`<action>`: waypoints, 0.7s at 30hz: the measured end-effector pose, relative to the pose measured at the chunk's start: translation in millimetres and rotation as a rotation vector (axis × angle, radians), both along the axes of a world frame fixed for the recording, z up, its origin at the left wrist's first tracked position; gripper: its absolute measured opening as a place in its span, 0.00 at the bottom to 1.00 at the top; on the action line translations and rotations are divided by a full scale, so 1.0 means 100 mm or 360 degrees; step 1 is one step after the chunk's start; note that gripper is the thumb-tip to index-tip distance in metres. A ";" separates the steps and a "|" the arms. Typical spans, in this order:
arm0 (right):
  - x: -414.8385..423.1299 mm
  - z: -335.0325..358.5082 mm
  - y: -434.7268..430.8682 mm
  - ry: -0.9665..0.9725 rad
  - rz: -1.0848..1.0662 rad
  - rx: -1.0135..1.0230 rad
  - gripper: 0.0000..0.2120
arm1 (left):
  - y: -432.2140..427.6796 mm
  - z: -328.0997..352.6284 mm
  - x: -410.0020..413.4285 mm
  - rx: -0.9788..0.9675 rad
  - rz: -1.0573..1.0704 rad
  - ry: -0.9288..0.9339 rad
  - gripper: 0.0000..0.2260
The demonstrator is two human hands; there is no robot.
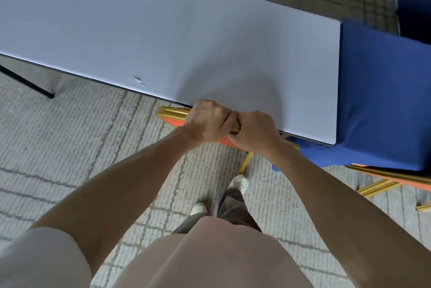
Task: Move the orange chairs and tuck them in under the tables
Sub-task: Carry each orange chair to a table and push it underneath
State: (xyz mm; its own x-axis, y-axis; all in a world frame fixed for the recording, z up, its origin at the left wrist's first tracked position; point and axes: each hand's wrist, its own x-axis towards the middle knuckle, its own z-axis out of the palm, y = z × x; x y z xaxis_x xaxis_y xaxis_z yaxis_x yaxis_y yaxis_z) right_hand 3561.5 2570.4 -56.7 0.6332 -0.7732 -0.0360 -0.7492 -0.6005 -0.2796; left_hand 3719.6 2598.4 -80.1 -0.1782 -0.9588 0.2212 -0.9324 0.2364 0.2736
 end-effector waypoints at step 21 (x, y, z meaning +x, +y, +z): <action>0.00 -0.15 -0.40 0.0313 0.0031 0.0554 0.11 | -0.27 -0.28 0.01 0.0163 -0.0062 -0.0096 0.19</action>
State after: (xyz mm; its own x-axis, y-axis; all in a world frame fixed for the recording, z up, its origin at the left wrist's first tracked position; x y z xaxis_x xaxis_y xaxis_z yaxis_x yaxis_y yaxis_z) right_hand 3561.3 2530.6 -72.1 0.6027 -0.6811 -0.4158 -0.7979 -0.5099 -0.3215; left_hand 3720.4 2571.0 -108.2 -0.2257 -0.9679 0.1105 -0.9385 0.2465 0.2416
